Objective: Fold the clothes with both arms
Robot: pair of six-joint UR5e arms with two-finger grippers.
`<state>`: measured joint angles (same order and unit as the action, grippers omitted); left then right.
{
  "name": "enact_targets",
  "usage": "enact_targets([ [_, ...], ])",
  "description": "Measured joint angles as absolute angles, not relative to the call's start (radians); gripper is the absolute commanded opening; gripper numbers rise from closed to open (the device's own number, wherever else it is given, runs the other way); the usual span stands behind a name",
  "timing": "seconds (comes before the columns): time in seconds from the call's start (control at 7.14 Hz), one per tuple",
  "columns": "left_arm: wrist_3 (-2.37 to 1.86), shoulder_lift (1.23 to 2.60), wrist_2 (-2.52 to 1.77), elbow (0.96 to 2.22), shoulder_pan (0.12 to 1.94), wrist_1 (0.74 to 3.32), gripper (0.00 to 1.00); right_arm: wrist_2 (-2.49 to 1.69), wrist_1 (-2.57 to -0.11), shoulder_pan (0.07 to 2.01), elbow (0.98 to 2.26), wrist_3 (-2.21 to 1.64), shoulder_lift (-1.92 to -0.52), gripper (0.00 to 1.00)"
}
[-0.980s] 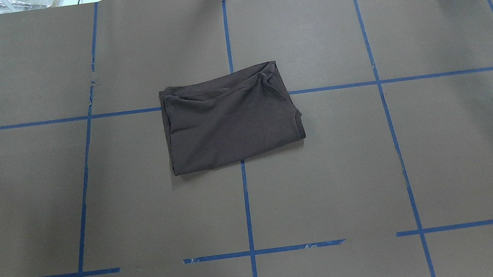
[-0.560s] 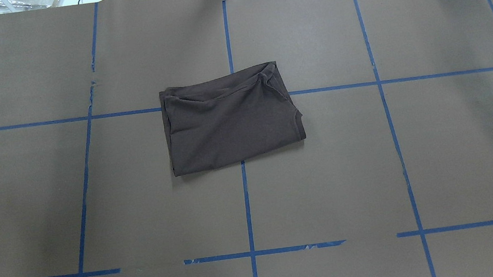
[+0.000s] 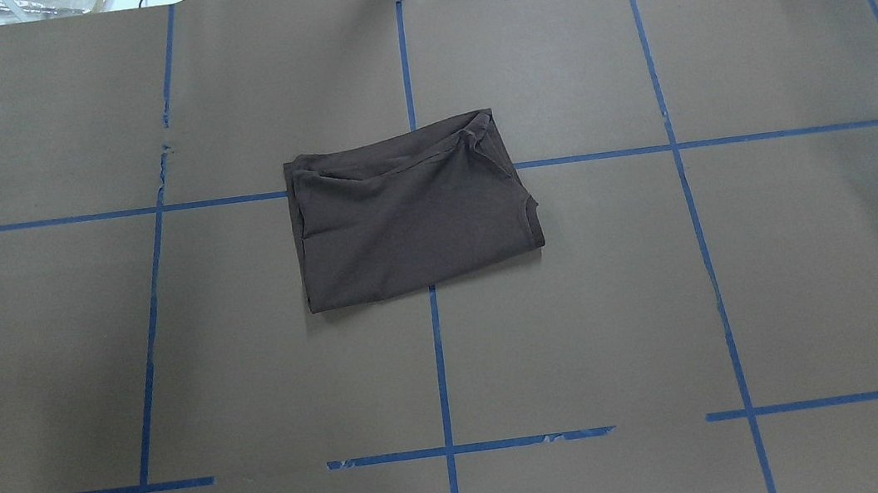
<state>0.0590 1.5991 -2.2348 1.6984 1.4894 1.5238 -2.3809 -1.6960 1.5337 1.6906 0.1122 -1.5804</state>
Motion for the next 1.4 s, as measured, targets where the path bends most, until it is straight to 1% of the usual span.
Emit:
enact_targets([
  [0.14,0.127,1.573,-2.254,1.725,1.51,1.49,1.0,-2.39,-1.696,1.537,1.689,0.112,-1.59,1.0],
  [0.28,0.201,1.559,-2.277,1.715,1.55,1.481,1.0,-2.408,-1.696,1.54,1.689,0.112,-1.601,1.0],
  [0.56,0.299,1.556,-2.293,1.658,1.603,1.485,1.0,-2.447,-1.695,1.548,1.69,0.112,-1.618,1.0],
  [1.4,0.305,1.568,-2.295,1.647,1.613,1.488,1.0,-2.398,-1.693,1.572,1.689,0.125,-1.635,1.0],
])
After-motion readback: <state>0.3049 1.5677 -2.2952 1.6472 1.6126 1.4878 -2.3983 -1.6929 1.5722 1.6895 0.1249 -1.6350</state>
